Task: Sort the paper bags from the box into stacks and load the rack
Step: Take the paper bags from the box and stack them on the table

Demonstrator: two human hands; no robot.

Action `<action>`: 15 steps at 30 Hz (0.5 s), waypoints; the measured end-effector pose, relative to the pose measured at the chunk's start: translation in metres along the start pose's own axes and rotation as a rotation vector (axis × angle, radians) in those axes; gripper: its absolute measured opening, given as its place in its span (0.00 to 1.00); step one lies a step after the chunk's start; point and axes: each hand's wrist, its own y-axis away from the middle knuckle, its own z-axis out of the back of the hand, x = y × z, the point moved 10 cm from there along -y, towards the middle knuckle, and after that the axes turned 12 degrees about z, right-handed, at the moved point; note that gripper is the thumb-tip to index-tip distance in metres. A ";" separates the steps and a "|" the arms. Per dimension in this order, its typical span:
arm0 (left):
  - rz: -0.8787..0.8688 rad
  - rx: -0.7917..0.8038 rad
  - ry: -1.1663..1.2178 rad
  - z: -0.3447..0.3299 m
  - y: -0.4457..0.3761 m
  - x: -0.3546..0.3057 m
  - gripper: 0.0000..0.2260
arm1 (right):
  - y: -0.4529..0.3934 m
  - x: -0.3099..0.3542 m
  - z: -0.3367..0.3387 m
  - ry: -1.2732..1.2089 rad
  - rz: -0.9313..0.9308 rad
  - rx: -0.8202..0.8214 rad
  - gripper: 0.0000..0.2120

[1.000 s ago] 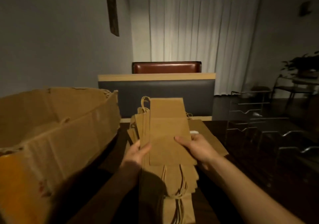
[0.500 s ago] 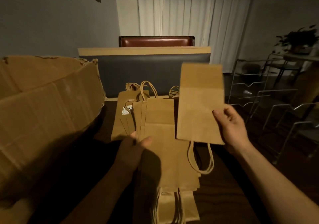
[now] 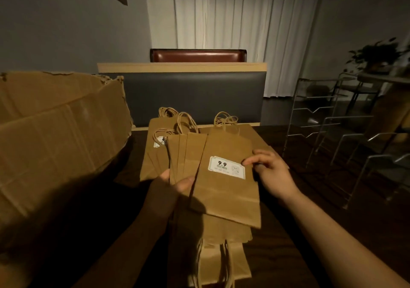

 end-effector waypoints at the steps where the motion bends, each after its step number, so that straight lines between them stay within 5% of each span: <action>1: -0.008 -0.016 -0.027 0.000 -0.002 -0.001 0.36 | 0.002 -0.012 0.003 -0.178 -0.120 -0.074 0.17; 3: -0.013 -0.046 -0.067 0.000 0.002 -0.002 0.38 | 0.012 -0.022 -0.002 -0.526 -0.313 -0.174 0.10; 5: -0.033 -0.061 -0.067 0.000 0.003 -0.002 0.38 | 0.022 -0.026 -0.020 -0.676 -0.443 -0.089 0.21; 8: -0.095 -0.080 -0.078 0.001 0.005 -0.005 0.35 | 0.036 -0.018 -0.049 -0.720 -0.534 0.133 0.21; 12: -0.074 -0.085 -0.068 0.003 -0.003 -0.003 0.23 | 0.033 -0.032 -0.040 -0.712 -0.590 0.049 0.15; 15: -0.057 -0.065 -0.030 0.002 0.002 0.000 0.27 | 0.035 -0.034 -0.038 -0.717 -0.625 0.079 0.14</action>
